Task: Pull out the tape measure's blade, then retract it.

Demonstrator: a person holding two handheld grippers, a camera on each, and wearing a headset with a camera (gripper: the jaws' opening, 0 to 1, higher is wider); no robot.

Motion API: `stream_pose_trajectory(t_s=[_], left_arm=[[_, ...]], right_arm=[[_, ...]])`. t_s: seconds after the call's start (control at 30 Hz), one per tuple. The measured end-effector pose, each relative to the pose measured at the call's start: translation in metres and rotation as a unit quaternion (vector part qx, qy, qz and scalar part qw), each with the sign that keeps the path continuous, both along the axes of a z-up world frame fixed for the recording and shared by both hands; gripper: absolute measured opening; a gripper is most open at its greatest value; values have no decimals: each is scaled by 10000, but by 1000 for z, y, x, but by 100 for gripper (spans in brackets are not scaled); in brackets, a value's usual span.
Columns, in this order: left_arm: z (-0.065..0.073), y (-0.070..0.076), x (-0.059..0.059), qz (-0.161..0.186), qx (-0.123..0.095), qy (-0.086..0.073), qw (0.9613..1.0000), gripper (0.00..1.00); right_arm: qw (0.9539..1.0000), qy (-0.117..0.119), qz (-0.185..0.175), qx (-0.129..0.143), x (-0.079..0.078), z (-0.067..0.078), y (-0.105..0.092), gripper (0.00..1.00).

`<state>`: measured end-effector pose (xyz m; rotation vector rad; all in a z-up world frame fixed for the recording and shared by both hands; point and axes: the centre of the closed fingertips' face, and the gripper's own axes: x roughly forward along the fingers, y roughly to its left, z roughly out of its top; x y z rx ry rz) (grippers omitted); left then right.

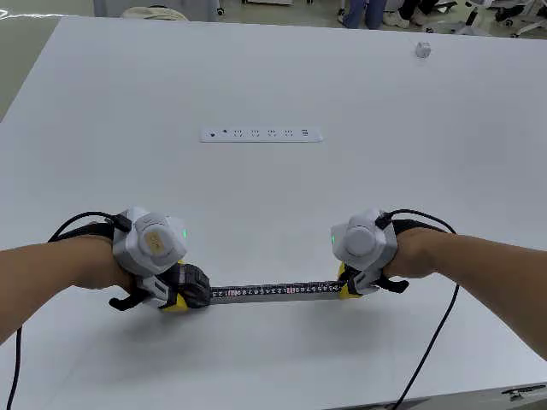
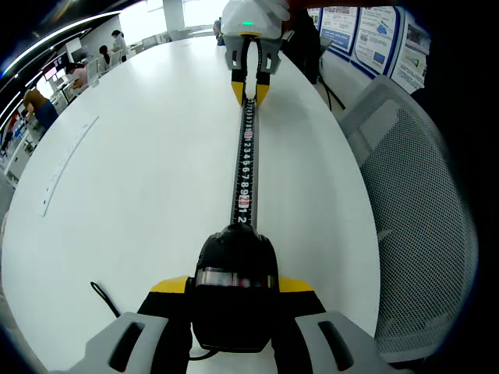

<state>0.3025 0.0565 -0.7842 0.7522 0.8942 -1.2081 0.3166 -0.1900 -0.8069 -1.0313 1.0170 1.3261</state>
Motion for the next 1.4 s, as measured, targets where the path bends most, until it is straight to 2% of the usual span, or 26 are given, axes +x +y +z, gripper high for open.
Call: stream_pose_trajectory(t_s=[1.4], left_arm=[[0,-1,0,-6,-16,12,10000,37]], right_arm=[[9999,-47,-47,-131,2,0,-22,13]])
